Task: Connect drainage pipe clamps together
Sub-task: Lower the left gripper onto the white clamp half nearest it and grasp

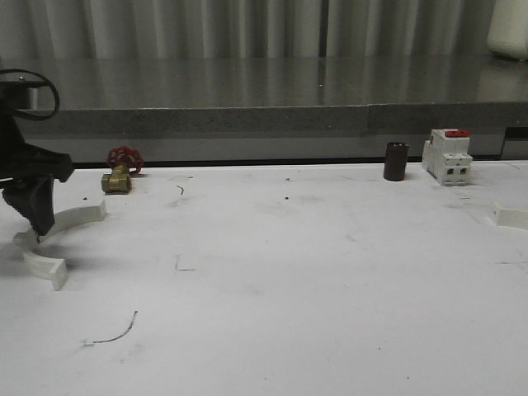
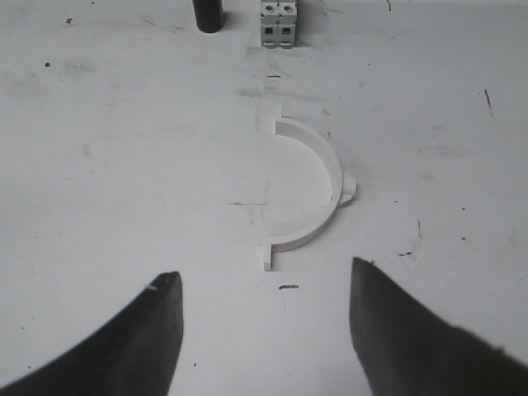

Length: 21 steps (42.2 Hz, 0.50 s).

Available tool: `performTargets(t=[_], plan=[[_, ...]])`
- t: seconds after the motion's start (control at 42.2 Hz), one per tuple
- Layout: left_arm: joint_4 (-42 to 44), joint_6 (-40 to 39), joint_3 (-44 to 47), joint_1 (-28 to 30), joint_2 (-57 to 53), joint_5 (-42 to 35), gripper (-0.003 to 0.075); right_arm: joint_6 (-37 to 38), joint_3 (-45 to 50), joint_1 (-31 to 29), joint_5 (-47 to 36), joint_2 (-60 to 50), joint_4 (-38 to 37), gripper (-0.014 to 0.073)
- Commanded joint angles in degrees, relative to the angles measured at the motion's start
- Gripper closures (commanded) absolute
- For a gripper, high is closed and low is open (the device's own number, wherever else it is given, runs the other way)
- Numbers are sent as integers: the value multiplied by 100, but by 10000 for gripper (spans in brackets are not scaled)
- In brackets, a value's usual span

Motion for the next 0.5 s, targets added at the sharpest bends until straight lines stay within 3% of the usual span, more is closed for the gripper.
performTargets(t=[0.0,0.261,0.474], plan=[[-87,-48,-172,-45,-127,-280,281,-12,-188,-45,-383,25,-62,121],[-219,-48,-172,-45,33,-380,306,-12,-188,-45,-383,25,-62,121],[-219,-48,-172,-45,74,-478,477,-12,-188,-45,-383,25,-62,121]])
